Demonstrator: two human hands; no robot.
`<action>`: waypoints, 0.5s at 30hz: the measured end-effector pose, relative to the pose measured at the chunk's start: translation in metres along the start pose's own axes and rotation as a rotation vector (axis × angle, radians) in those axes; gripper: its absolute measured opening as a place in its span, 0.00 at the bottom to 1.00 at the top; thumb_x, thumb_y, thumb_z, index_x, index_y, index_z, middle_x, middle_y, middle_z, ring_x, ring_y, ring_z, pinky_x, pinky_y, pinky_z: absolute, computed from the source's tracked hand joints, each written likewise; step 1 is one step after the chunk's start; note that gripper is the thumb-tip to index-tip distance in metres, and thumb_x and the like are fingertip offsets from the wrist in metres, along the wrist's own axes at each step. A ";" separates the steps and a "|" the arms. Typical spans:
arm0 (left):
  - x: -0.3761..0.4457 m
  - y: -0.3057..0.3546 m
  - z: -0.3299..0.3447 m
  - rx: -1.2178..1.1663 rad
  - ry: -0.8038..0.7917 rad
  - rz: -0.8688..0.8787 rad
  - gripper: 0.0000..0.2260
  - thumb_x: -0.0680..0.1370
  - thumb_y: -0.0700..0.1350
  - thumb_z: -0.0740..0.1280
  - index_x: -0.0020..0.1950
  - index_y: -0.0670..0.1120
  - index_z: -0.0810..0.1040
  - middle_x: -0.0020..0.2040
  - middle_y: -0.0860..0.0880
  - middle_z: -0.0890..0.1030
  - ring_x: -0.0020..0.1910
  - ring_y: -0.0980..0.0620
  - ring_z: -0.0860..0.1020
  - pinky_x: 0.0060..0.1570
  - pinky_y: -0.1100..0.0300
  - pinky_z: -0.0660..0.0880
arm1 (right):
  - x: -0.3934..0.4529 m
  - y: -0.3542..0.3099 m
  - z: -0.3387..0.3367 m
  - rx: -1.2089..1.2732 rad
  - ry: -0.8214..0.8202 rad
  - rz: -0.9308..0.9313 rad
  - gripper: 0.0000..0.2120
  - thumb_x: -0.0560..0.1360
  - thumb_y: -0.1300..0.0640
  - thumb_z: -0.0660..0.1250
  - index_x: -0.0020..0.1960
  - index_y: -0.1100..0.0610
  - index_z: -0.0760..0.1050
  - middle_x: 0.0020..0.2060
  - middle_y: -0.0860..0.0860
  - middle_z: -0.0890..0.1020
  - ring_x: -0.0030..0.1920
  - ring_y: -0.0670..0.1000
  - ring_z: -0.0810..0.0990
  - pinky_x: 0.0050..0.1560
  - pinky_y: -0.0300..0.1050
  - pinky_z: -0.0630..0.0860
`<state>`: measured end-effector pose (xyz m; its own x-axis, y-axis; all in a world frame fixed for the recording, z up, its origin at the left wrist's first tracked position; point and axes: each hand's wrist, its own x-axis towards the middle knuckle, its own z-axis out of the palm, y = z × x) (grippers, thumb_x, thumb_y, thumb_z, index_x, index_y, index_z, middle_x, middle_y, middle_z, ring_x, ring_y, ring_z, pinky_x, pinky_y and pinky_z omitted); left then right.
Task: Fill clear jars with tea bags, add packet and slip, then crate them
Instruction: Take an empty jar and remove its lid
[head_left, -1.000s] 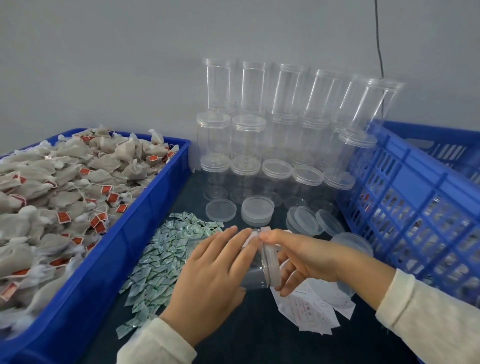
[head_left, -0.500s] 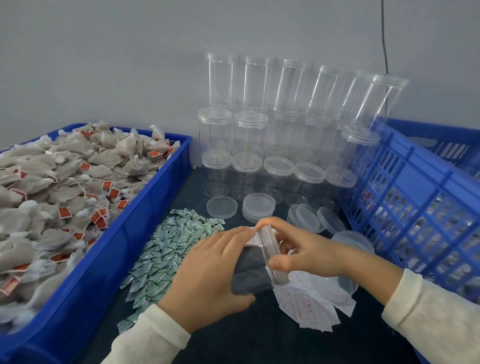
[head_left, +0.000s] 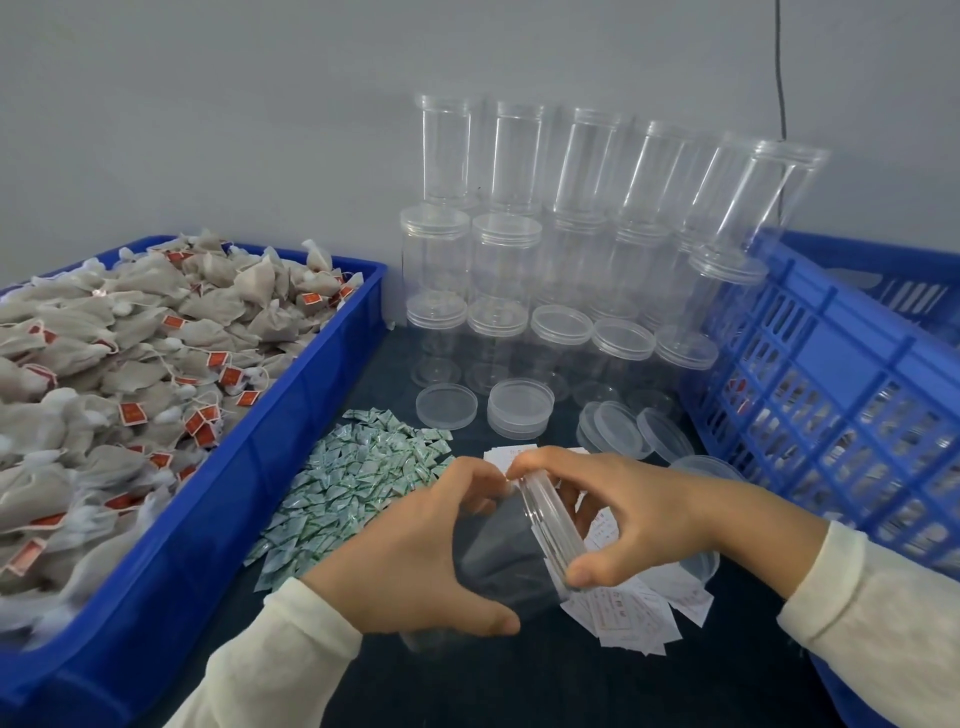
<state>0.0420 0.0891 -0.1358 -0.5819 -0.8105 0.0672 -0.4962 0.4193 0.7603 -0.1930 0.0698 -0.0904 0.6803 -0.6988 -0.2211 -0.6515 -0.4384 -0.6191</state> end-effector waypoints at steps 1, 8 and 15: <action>0.000 -0.003 -0.001 -0.064 -0.039 -0.014 0.38 0.60 0.53 0.81 0.63 0.61 0.63 0.58 0.68 0.71 0.60 0.70 0.70 0.59 0.73 0.68 | -0.001 -0.002 0.000 -0.015 -0.010 -0.027 0.34 0.63 0.43 0.71 0.66 0.36 0.62 0.56 0.39 0.73 0.54 0.46 0.76 0.57 0.45 0.76; -0.014 -0.021 0.000 -0.471 -0.070 0.026 0.41 0.60 0.47 0.81 0.69 0.49 0.66 0.66 0.53 0.75 0.67 0.51 0.73 0.67 0.57 0.69 | -0.015 -0.008 -0.022 0.048 0.068 -0.129 0.35 0.62 0.41 0.73 0.63 0.26 0.59 0.61 0.33 0.69 0.63 0.42 0.73 0.64 0.38 0.72; -0.010 -0.028 0.014 -0.482 0.156 0.091 0.42 0.60 0.54 0.81 0.69 0.52 0.65 0.68 0.58 0.73 0.69 0.57 0.70 0.66 0.66 0.67 | 0.031 -0.005 -0.059 0.152 0.279 -0.095 0.34 0.59 0.38 0.74 0.59 0.22 0.61 0.65 0.40 0.67 0.55 0.44 0.80 0.53 0.41 0.79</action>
<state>0.0533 0.0908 -0.1668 -0.4876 -0.8462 0.2150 -0.0733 0.2851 0.9557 -0.1889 0.0172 -0.0501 0.6033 -0.7962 0.0449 -0.5179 -0.4340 -0.7372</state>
